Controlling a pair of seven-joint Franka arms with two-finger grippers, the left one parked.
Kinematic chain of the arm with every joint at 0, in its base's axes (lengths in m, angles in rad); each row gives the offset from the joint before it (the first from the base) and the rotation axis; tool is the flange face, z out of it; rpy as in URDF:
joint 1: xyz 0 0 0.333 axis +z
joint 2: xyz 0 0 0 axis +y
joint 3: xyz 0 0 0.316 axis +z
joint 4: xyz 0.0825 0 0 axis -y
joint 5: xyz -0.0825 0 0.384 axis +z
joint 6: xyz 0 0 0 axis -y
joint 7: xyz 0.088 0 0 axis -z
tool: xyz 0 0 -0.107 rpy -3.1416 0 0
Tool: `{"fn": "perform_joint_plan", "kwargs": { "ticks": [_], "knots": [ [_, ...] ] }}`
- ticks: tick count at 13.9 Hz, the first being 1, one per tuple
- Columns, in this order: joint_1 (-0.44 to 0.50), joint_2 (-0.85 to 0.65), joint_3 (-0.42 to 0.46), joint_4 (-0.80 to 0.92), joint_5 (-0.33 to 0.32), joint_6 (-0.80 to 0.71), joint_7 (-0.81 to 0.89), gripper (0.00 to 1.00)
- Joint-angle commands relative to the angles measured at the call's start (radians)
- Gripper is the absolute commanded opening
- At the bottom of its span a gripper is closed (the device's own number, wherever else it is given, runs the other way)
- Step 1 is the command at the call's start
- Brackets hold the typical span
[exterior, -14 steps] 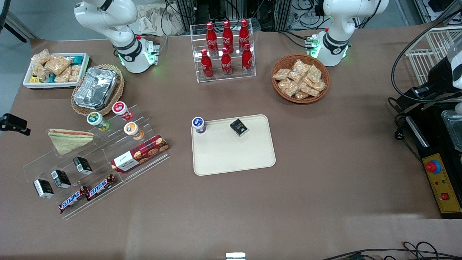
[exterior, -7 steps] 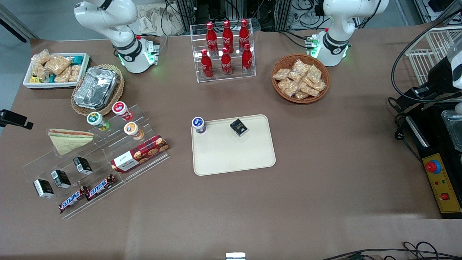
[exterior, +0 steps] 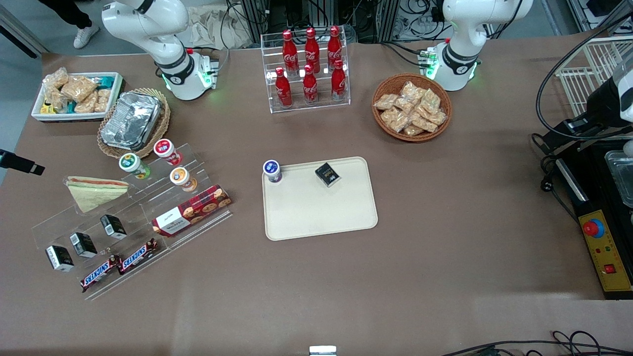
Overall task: Place sandwich on tray
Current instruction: 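Move the right gripper over the acrylic rack toward the wrapped sandwich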
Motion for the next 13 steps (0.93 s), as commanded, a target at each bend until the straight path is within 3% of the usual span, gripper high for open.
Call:
{"fn": "perform_joint_plan", "kwargs": {
  "ticks": [1, 8, 13],
  "knots": [
    [-0.001, -0.016, -0.020, -0.008, 0.019, -0.013, 0.124, 0.99],
    [0.011, -0.014, -0.017, 0.002, 0.001, -0.013, 0.177, 0.99],
    [0.014, -0.023, -0.009, -0.015, -0.048, -0.006, 0.398, 0.99]
  ]
}}
